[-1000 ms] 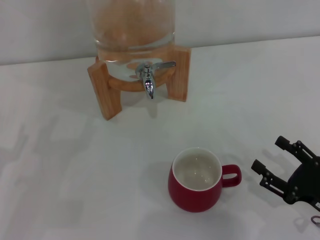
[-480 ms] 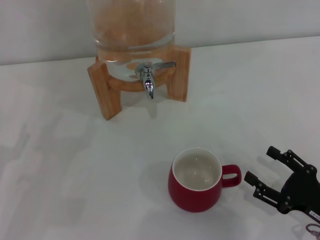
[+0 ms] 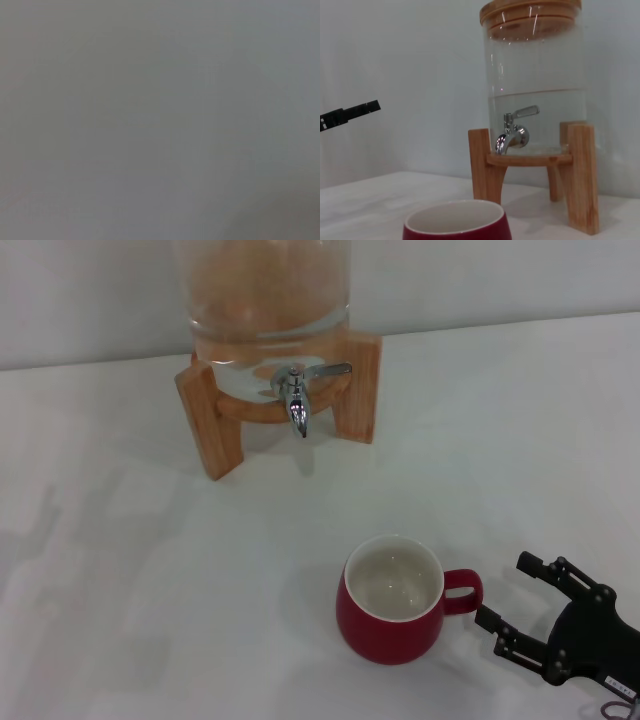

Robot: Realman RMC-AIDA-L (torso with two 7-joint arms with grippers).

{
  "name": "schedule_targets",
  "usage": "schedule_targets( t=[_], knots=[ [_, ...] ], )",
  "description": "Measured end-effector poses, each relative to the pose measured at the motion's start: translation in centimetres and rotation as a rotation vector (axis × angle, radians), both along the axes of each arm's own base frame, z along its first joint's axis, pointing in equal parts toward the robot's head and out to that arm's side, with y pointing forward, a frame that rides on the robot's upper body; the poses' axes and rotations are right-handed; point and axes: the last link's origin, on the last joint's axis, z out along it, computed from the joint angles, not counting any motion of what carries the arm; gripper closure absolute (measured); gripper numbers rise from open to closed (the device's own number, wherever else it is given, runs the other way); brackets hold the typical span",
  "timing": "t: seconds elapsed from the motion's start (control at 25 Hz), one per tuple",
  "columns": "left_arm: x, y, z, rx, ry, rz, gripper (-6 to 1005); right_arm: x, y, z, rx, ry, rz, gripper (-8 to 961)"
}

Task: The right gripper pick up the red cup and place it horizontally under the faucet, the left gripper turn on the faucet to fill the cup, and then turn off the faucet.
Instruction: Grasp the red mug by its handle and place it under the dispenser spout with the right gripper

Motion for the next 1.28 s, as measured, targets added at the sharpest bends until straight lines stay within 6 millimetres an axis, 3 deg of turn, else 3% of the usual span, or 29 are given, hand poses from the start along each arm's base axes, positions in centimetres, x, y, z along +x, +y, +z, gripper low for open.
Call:
schedule_targets(
  t=[0.8, 1.28],
  knots=[
    [0.1, 0.1, 0.0, 0.0, 0.0, -0.004, 120, -0.9, 0.9, -1.5, -0.067, -0.016, 0.03, 123],
    [0.2, 0.2, 0.0, 0.001, 0.0, -0.008, 120, -1.1, 1.3, -1.5, -0.059, -0.017, 0.036, 123]
  ],
)
